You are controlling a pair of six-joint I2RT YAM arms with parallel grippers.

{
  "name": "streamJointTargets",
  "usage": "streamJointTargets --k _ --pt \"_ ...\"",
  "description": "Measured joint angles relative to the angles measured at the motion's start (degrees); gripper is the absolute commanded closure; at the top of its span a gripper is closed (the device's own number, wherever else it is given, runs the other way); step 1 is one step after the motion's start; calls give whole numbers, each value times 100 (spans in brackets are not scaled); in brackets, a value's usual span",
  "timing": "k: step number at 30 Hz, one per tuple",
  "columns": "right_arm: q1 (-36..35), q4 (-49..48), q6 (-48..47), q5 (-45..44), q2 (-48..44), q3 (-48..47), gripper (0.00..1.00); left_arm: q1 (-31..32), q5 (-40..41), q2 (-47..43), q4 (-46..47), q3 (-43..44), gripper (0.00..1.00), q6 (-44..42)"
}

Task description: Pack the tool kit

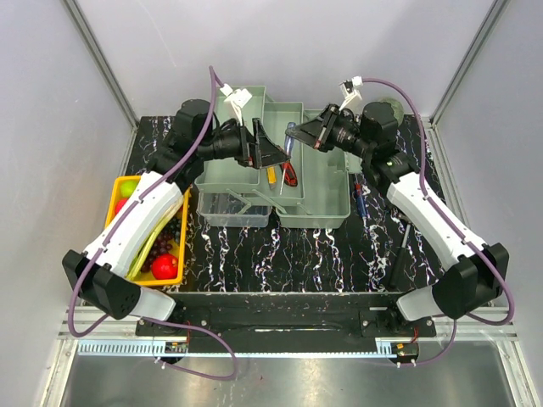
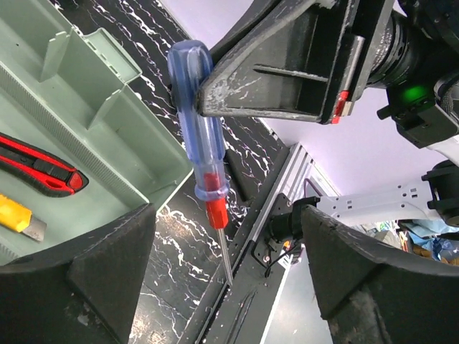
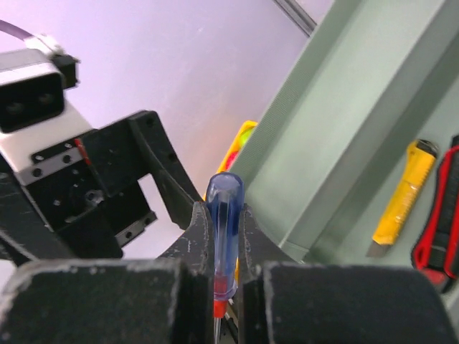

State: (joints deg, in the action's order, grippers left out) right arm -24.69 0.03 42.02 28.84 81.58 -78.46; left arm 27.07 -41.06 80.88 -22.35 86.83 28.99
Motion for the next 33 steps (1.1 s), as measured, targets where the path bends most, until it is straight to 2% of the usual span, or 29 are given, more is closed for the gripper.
streamJointTargets --k 7,9,12,14,15,16,17,18,20,24,29,33 --pt "-31 -575 269 409 131 0 100 44 28 120 245 -116 41 85" --pt "-44 -645 295 485 179 0 100 44 28 197 258 -116 54 83" --pt "-68 -645 315 507 229 0 99 44 11 273 254 -116 81 96" --pt "-72 -643 313 485 269 0 93 50 -11 278 271 -116 95 79" --pt "-72 -634 319 485 282 0 80 57 11 278 254 -116 100 63" --pt "-72 -616 297 476 282 0 58 63 31 278 243 -116 100 50" --pt "-72 -601 278 459 282 0 41 63 59 282 214 -116 100 24" --pt "-72 -590 291 450 282 0 31 63 107 282 164 -114 100 -20" --pt "-85 -579 208 319 278 9 18 76 295 284 13 -101 100 -90" --pt "-94 -433 -28 -269 87 247 11 74 1080 299 -608 52 100 -356" --pt "-92 260 -586 -1401 -229 264 10 -24 2033 356 -1276 420 100 -737" --pt "-92 1012 -1014 -2717 -496 251 10 -411 2518 577 -1853 935 100 -962"
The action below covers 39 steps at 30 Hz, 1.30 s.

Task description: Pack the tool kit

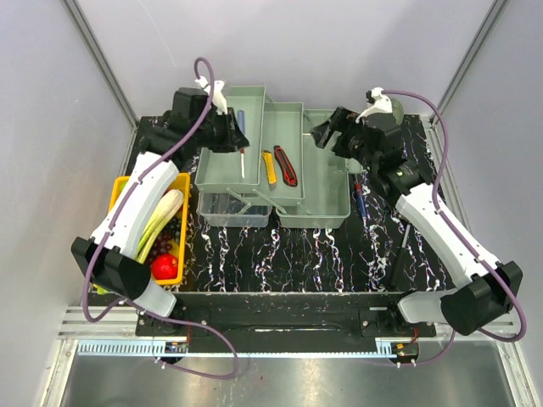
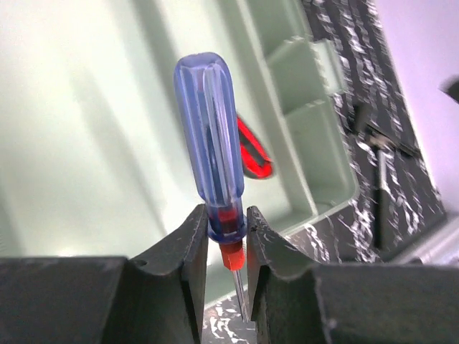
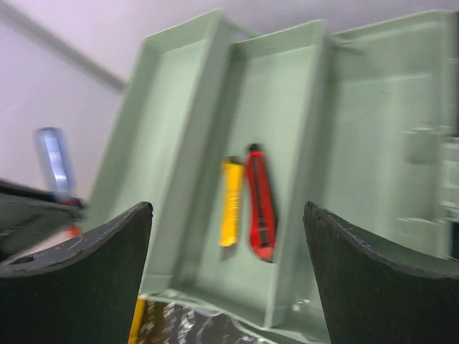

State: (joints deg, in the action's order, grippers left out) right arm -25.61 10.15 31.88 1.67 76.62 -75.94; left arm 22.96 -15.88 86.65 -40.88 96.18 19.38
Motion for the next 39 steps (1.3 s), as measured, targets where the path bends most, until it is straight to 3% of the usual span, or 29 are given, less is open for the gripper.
streamJointTargets --k 6,10,13,21,31,39 --pt "107 848 -210 -1759 -247 256 10 -776 343 623 -588 553 98 -229" --pt "474 1228 -87 -2114 -302 649 11 -850 557 1058 -1019 807 94 -483" --pt "817 1456 129 -2109 -286 903 11 -813 763 1311 -1196 935 91 -627" --pt "1327 1672 605 -1818 -48 1257 12 -737 1432 1414 -1377 957 62 -785" --pt "1609 1729 966 -1375 588 1377 20 -570 1753 1447 -1504 1252 56 -822" --pt "1738 1825 852 -1091 1300 1421 29 -544 1602 1405 -1578 1480 44 -839"
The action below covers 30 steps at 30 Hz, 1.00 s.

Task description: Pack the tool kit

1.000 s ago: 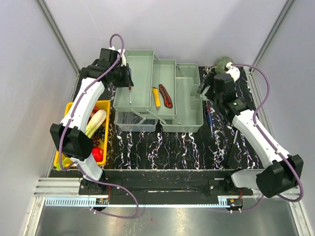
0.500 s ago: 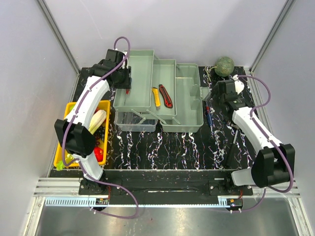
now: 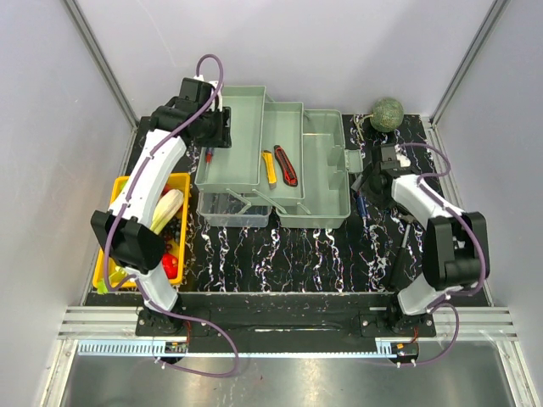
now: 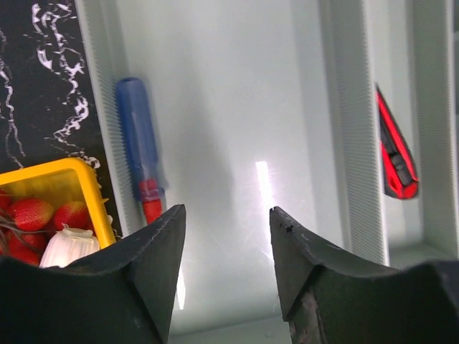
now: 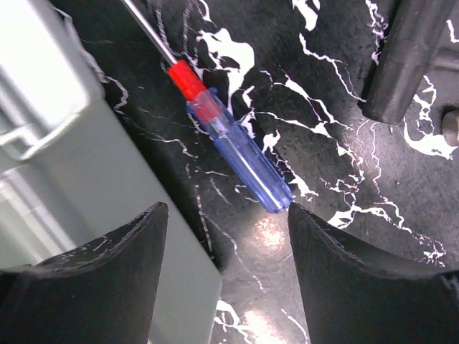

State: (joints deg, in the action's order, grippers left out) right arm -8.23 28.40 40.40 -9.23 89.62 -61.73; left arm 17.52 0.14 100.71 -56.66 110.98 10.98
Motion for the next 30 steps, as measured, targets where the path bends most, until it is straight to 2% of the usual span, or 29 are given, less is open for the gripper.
streamJointTargets --k 7,9,15,21,24,27,29,30 --pt "7 297 -407 37 1095 -522 35 26 -702 -417 -46 2 36 -7" --pt "9 354 -483 31 1394 -787 39 31 -922 -573 -50 39 34 -4" --pt "9 573 -494 -70 1799 -1102 48 39 -1379 -833 -31 81 33 -4" --pt "15 728 -415 -76 1858 -1102 69 39 -1587 -846 -28 81 33 -4" --pt "39 743 -367 -79 1869 -1093 75 39 -1650 -846 -28 81 33 -4" --pt "44 750 -337 -81 1869 -1086 87 39 -1705 -846 -26 81 31 -4" --pt "44 745 -289 -94 1864 -1080 100 39 -1725 -846 -28 81 29 -2" --pt "44 745 -278 -111 1856 -1073 100 39 -1740 -846 -28 81 28 -2"
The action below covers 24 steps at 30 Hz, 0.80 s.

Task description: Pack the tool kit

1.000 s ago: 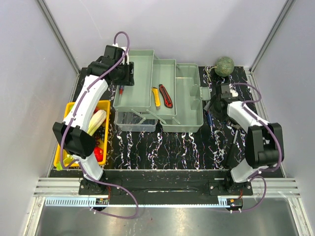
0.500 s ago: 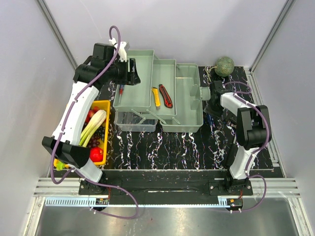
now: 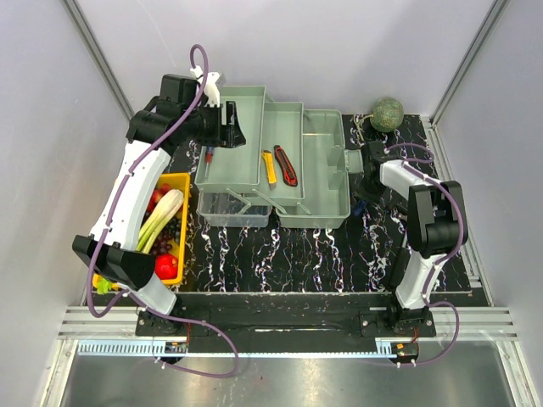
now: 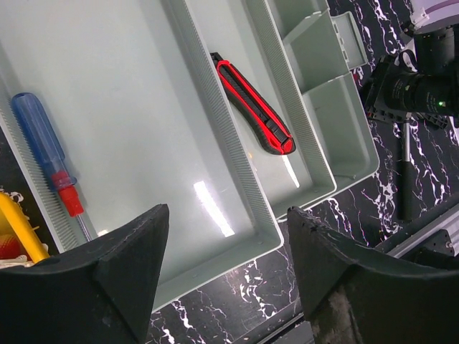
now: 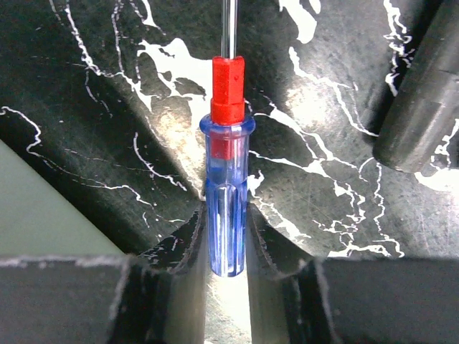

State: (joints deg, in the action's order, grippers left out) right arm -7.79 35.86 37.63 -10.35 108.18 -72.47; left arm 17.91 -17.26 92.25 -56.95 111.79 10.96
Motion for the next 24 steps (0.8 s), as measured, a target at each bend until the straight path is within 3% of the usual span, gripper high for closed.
streamJointTargets --k 7,16,24 --pt "9 184 48 -267 -212 46 100 0 -114 0 4 0 25 7" --pt "11 407 61 -339 -1373 -157 100 0 -361 0 39 0 20 111" --pt "37 116 -94 973 -2083 -931 100 0 -922 -39 632 -216 14 452"
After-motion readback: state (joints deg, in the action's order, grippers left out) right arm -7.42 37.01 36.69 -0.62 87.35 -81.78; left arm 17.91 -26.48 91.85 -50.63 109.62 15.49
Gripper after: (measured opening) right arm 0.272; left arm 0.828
